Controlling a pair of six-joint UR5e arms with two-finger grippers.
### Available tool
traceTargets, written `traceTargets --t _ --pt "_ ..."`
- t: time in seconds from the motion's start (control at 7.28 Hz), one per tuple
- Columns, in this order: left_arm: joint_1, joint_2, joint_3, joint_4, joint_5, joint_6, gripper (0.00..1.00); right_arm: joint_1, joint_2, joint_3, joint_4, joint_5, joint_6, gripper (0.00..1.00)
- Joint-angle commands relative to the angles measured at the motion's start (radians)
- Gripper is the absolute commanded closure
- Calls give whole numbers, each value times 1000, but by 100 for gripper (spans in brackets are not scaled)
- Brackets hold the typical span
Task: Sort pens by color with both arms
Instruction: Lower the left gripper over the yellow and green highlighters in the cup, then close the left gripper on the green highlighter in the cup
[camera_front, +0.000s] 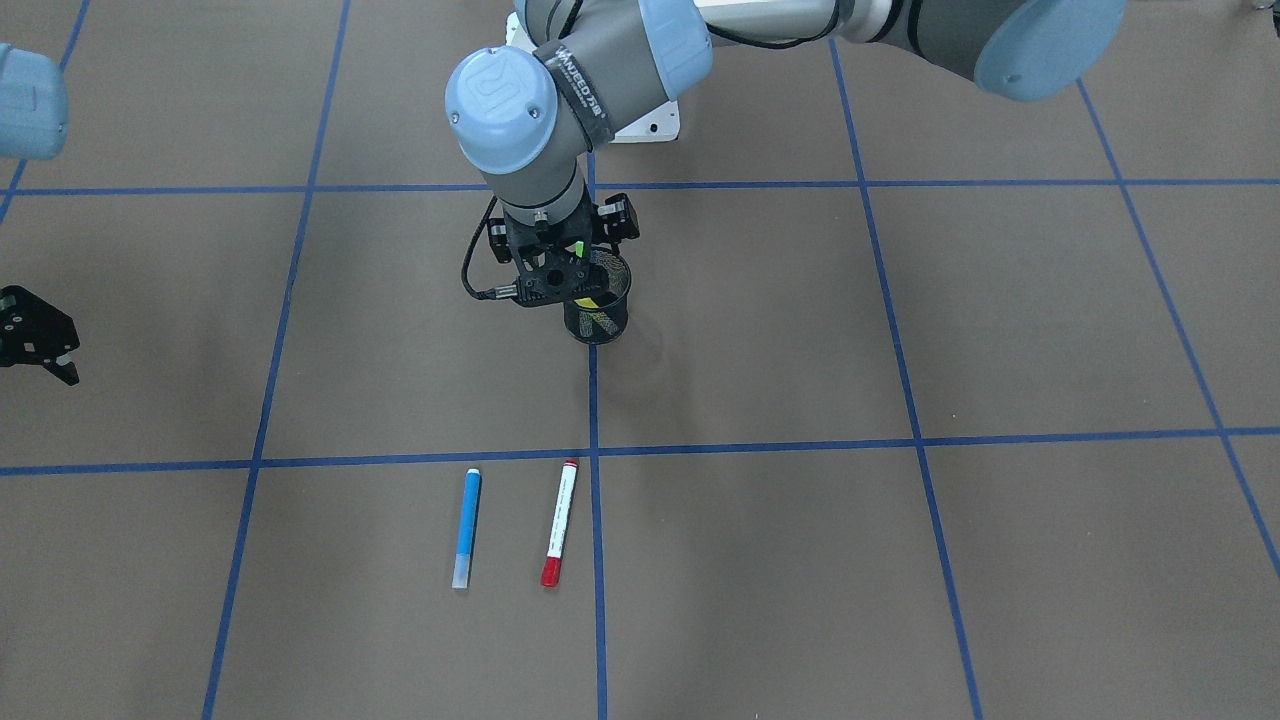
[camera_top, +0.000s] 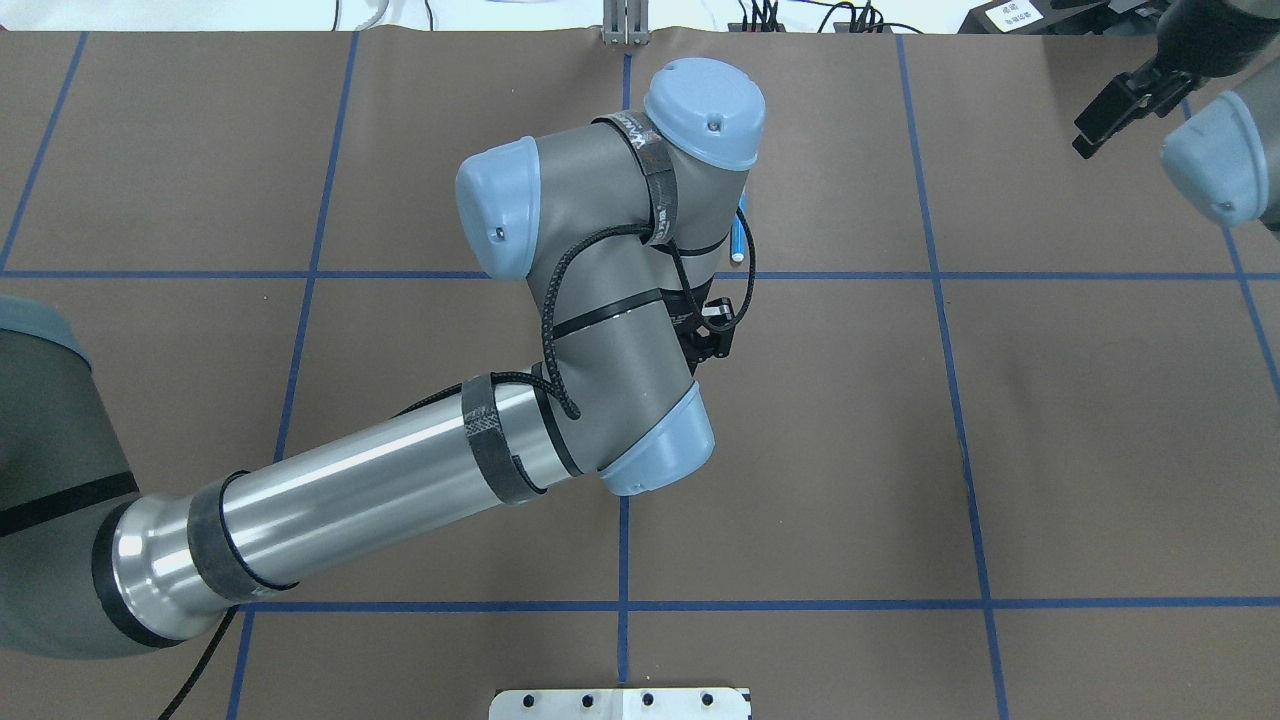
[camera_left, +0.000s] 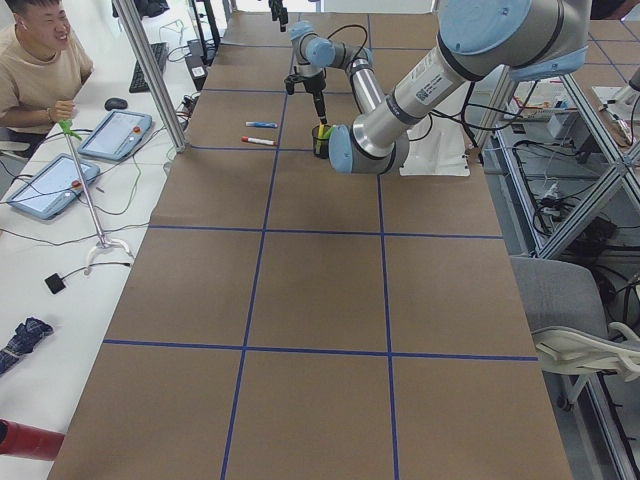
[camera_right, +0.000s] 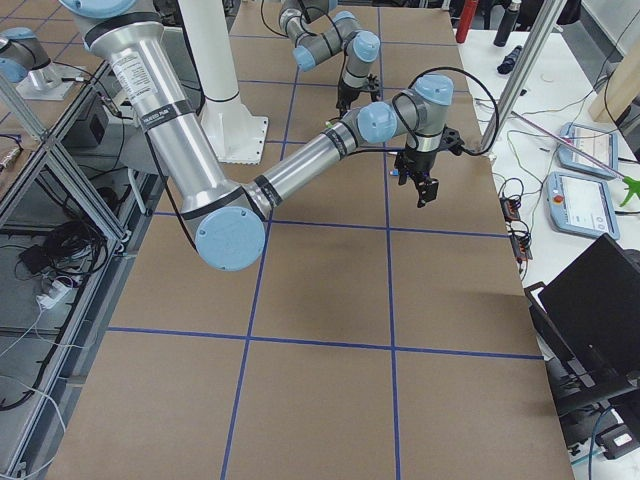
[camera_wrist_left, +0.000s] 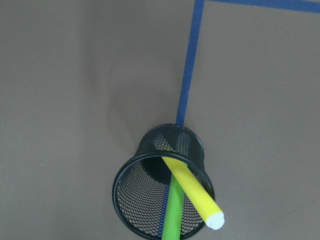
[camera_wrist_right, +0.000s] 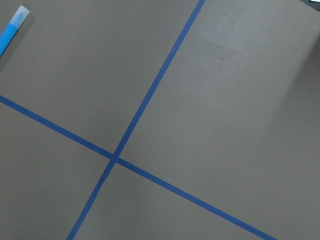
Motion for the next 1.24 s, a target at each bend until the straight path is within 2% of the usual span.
traceTargets --t 0.0,0.14,0.27,0.41,1.1 --pt "23 2 -2 -6 32 2 12 0 0 -2 1 0 0 0" --pt "26 2 -2 -6 32 3 23 0 0 -2 1 0 2 0" --pt "32 4 -4 -6 32 3 41 0 0 -2 1 0 2 0" --pt "32 4 -4 -6 32 3 49 -2 0 -2 1 0 3 0" --pt "38 21 -7 -13 30 54 50 -2 0 -3 3 -2 9 0"
